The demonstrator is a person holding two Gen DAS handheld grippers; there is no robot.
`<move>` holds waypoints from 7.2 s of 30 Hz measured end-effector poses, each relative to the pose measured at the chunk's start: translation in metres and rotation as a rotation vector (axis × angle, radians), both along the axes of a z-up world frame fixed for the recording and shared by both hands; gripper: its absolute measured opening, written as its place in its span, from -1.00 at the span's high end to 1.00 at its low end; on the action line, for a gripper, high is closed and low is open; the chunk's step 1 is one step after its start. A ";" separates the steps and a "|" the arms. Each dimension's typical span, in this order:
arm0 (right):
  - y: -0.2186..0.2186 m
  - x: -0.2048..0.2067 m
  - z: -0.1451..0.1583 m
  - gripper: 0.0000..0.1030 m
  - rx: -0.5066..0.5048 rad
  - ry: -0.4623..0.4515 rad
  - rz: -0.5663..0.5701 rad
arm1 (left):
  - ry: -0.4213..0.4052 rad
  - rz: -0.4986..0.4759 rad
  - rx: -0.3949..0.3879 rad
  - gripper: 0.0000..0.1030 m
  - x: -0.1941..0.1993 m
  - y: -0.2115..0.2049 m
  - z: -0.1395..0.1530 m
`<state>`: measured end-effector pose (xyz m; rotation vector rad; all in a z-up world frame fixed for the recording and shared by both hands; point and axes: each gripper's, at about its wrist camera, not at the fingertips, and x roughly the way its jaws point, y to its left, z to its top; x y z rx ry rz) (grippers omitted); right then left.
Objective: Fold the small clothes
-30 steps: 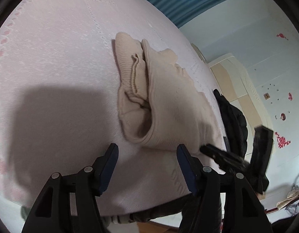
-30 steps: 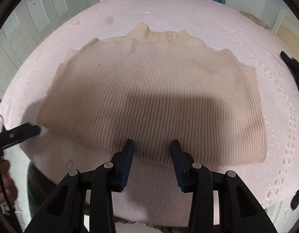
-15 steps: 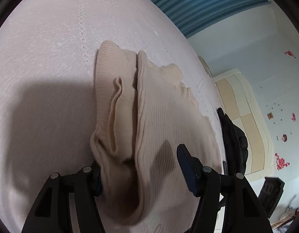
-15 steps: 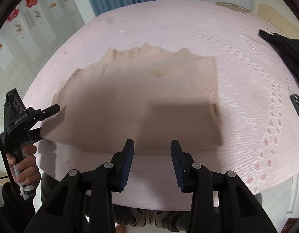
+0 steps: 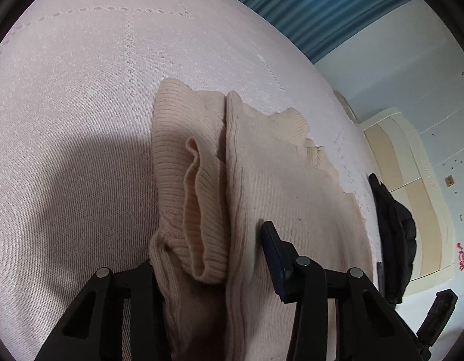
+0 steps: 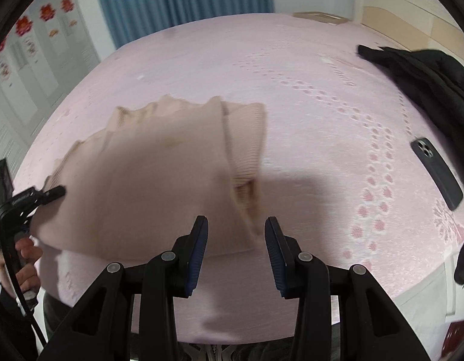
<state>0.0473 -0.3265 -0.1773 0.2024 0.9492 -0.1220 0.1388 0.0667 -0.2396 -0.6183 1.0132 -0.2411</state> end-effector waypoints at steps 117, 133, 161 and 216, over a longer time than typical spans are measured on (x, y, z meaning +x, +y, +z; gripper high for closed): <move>-0.029 0.072 0.022 0.78 0.197 -0.183 0.152 | 0.013 -0.217 0.173 -0.03 -0.020 -0.102 0.057; -0.059 0.101 -0.050 -0.22 0.474 0.021 0.060 | -0.005 -0.215 0.171 -0.03 -0.011 -0.090 0.064; -0.048 0.062 0.099 0.40 0.315 -0.156 0.003 | -0.066 -0.057 0.185 -0.03 -0.023 -0.005 0.084; 0.022 0.109 0.004 0.22 0.326 -0.012 0.240 | -0.012 -0.147 0.017 0.17 0.104 -0.033 0.023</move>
